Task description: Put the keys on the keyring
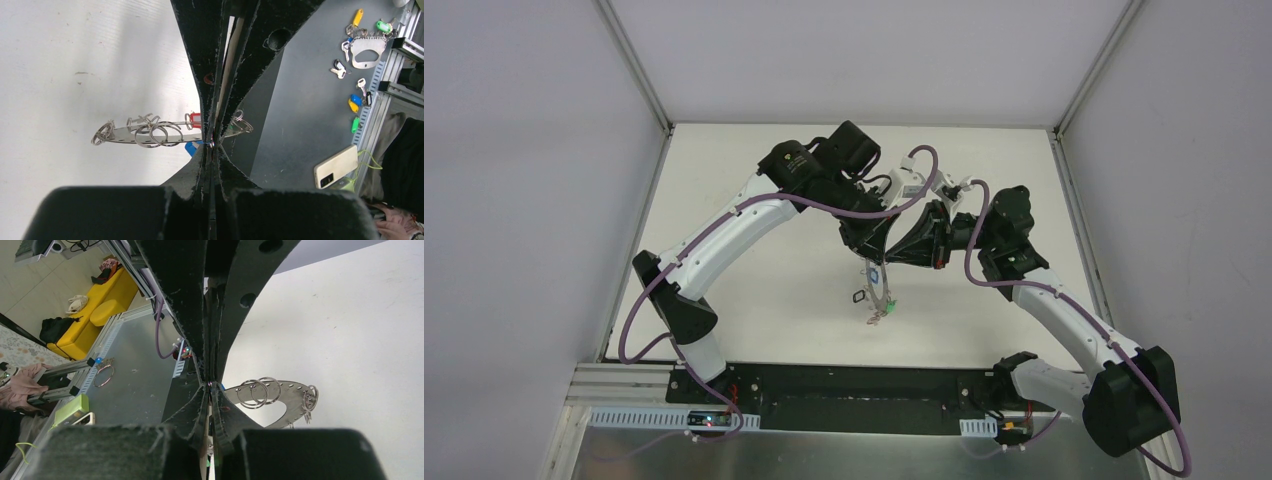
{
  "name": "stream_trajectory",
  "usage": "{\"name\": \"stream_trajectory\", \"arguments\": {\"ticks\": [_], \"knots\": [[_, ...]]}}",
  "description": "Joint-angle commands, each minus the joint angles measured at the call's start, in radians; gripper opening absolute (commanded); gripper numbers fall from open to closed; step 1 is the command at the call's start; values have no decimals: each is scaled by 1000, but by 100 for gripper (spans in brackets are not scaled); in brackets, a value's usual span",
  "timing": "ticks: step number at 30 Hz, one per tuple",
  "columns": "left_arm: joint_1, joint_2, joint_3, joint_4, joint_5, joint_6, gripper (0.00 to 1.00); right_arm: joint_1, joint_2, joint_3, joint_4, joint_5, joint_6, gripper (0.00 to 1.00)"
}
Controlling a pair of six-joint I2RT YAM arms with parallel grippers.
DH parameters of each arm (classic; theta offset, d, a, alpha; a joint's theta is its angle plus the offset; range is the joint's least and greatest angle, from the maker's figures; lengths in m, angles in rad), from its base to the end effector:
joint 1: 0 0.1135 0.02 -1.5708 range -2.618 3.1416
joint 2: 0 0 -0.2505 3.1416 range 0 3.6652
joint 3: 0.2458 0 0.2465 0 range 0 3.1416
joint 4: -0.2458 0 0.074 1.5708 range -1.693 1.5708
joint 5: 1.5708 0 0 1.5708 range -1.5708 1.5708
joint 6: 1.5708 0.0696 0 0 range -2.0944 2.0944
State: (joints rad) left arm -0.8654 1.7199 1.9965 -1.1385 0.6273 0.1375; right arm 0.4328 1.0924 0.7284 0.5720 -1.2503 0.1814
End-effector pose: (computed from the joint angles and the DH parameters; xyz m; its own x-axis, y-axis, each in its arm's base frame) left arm 0.1995 -0.2973 0.3853 -0.3690 0.6045 -0.7059 0.9234 0.1525 -0.3521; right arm 0.1932 0.1620 0.3266 0.0085 0.0665 -0.9977 -0.9930 -0.1174 -0.0162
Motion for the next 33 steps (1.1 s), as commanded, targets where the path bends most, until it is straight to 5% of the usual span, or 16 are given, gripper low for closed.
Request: {"name": "stream_trajectory", "arguments": {"ticks": [1,12,26,33], "knots": [[-9,-26,2,21,18,-4,0,8,-5,4,37,-35,-11,2],[-4,-67,-33,47,35,34,1,-20,-29,17,34,-17,7,0],[50,-161,-130,183,64,52,33,-62,-35,-9,238,19,193,0],[88,-272,-307,395,99,89,38,-88,-17,-23,406,39,333,0]]}}
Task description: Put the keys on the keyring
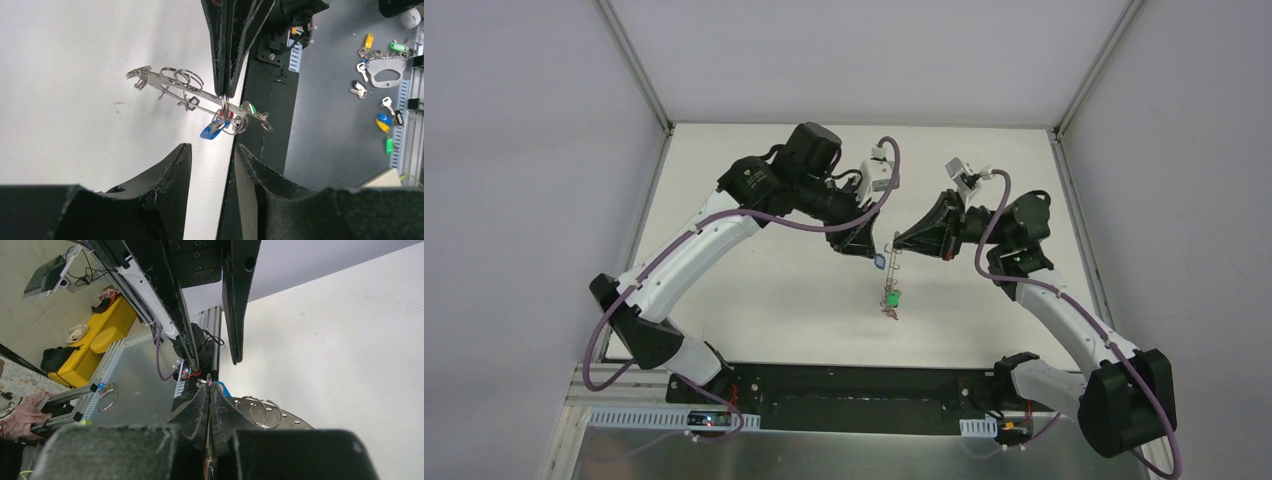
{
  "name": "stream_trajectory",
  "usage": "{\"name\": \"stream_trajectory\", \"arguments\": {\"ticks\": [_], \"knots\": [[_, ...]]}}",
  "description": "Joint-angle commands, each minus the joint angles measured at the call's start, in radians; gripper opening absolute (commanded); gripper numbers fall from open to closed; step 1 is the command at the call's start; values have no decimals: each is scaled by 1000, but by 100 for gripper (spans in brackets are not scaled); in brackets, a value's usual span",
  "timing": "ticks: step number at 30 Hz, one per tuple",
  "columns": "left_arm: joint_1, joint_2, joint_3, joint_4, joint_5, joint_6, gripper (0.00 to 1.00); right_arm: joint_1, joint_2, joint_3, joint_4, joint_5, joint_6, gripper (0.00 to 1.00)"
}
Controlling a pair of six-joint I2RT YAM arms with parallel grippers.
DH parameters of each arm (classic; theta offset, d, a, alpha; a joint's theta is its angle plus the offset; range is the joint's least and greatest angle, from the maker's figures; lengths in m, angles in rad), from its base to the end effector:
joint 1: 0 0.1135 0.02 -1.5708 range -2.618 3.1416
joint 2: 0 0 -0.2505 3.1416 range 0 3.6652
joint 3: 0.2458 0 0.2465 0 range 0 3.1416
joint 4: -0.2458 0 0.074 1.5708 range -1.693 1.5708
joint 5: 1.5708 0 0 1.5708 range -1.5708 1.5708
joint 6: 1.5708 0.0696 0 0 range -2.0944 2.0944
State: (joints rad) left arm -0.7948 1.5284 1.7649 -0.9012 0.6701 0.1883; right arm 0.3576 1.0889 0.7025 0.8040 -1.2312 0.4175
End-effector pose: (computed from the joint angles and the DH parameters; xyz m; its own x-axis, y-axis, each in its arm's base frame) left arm 0.1996 -0.2651 0.3988 -0.2556 0.4699 -0.8449 0.9667 0.1141 -0.2290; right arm 0.1989 0.1444 0.3403 -0.0274 0.1340 -0.9906 -0.9986 -0.0481 0.0211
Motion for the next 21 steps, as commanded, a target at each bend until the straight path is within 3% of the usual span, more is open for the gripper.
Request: {"name": "stream_trajectory", "arguments": {"ticks": [1,5,13,21], "knots": [[19,-94,-98,198,68,42,38,-15,-14,1,178,23,100,0],[20,-138,-190,291,91,75,40,-23,-12,-2,194,26,115,0],[19,-106,-191,310,117,101,45,-28,4,-13,262,28,169,0],[19,-85,-185,369,158,7,45,-29,19,-31,306,44,191,0]]}}
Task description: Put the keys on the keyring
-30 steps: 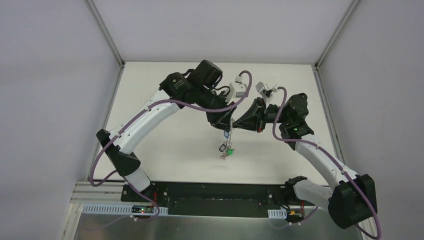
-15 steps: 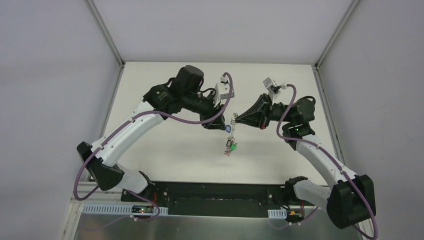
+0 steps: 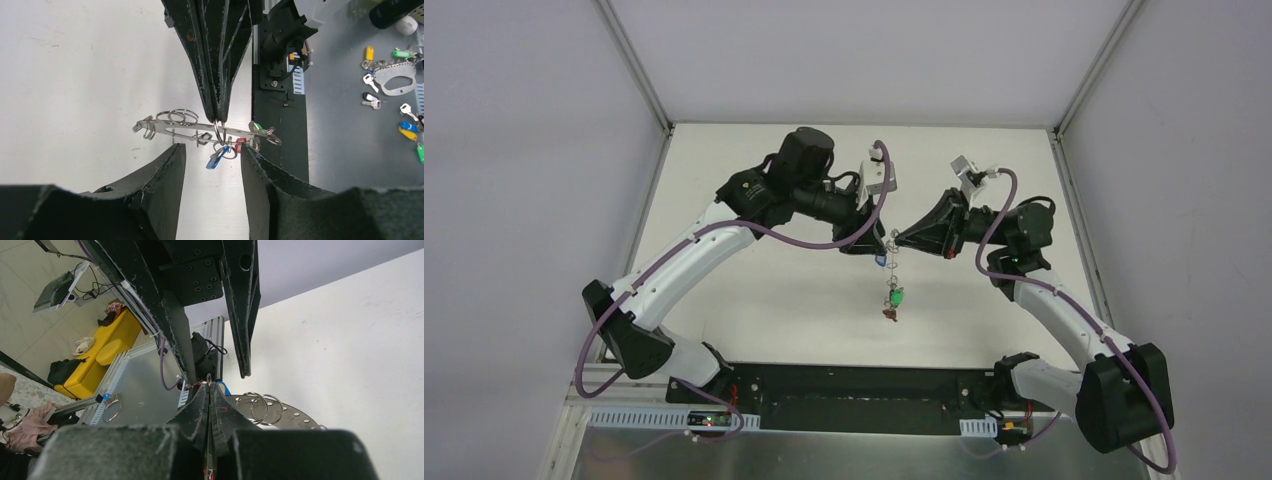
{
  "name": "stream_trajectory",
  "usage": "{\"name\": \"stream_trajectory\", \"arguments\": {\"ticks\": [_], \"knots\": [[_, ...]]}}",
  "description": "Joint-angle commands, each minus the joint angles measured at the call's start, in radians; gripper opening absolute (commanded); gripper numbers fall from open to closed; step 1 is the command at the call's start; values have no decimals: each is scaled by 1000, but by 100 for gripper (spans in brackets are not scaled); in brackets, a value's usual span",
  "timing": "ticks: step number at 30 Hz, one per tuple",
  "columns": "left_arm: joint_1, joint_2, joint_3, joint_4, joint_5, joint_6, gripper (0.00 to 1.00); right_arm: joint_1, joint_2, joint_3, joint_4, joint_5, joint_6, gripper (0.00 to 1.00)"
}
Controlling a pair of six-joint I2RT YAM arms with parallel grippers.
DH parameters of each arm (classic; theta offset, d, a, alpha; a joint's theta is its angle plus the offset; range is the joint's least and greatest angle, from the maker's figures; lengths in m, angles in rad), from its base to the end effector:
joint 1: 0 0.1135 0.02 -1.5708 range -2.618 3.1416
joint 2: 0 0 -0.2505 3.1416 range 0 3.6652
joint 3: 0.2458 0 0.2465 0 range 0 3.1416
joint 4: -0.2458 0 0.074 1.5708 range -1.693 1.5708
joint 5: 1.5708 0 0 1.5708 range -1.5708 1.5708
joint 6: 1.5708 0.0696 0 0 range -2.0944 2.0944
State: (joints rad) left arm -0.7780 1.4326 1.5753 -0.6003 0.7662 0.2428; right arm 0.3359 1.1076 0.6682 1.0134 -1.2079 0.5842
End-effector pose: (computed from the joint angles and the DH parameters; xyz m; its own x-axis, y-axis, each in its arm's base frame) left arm 0.1976 -0.2625 0.4001 -0.0773 0.3194 -0.9445 0.9967 -0.0001 -0.0817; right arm 0.1984 0.1382 0.3438 -0.0457 0.1914 -0.9804 -0.9986 -0.0350 0.0397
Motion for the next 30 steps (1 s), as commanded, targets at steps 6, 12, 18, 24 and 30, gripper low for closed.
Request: {"name": "stream_trajectory", "arguments": {"ticks": [6,12,18,24,30], "knots": [[3,12,-29,122,79,-117,40,-7,1,5,97,21,23,0],[2,27,-46,147,75,-156,32,-10,0,2,97,25,23,0],[2,41,-42,157,80,-184,23,-15,-7,-5,96,26,18,0],[2,48,-34,151,94,-189,5,-17,-11,-7,79,27,-2,0],[4,48,-9,98,92,-157,0,-23,-21,-10,35,25,-53,0]]}}
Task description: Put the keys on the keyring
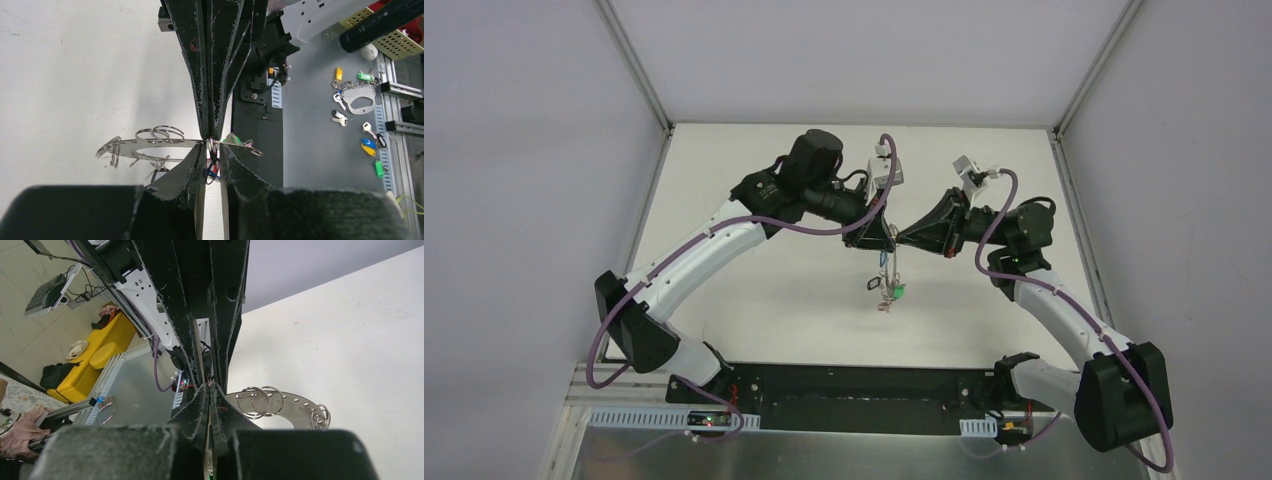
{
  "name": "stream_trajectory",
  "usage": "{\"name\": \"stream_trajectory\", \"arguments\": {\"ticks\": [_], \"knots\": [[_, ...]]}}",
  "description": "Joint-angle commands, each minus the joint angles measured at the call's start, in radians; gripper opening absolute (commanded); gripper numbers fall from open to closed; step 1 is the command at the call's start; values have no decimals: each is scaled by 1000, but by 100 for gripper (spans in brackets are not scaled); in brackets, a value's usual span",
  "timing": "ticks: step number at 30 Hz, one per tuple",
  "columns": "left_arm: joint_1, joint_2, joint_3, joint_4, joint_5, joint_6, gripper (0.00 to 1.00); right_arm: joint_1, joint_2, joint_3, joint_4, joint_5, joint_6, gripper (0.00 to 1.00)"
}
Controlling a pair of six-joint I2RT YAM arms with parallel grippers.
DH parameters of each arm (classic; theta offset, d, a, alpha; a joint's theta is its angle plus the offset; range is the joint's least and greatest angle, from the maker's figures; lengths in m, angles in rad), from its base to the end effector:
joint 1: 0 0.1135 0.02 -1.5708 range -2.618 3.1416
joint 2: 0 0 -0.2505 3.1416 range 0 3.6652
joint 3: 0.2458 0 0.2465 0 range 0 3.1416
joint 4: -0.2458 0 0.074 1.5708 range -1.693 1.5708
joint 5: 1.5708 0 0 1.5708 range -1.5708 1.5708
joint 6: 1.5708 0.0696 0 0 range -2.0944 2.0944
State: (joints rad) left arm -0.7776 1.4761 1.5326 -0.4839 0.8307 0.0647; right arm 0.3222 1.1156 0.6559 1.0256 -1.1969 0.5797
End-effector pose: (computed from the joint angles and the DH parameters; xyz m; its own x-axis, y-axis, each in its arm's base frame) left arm 0.2074 -0.2763 0.3861 -0.2332 0.2908 -0.9279 0.9691 -0.0097 -0.2466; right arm 0.2021 0.1358 0.3395 -0.0461 0.1955 -0.9796 -0.9989 -0.0113 0.0448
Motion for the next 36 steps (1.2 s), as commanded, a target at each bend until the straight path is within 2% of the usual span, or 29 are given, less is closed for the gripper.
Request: {"name": "stream_trajectory", "arguments": {"ticks": [1,13,17,30,36], "knots": [[2,3,41,-38,19,31,0,-10,-32,1,10,14,-64,0],[1,5,111,-149,-55,59,0,-9,-40,-3,-107,-11,-203,1],[2,12,118,-159,-60,60,0,-8,-41,-1,-121,-19,-216,7],[-29,34,123,-205,-32,85,0,12,-51,20,-186,-61,-273,39],[-38,56,142,-223,-3,68,0,27,-58,34,-263,-73,-337,43]]}}
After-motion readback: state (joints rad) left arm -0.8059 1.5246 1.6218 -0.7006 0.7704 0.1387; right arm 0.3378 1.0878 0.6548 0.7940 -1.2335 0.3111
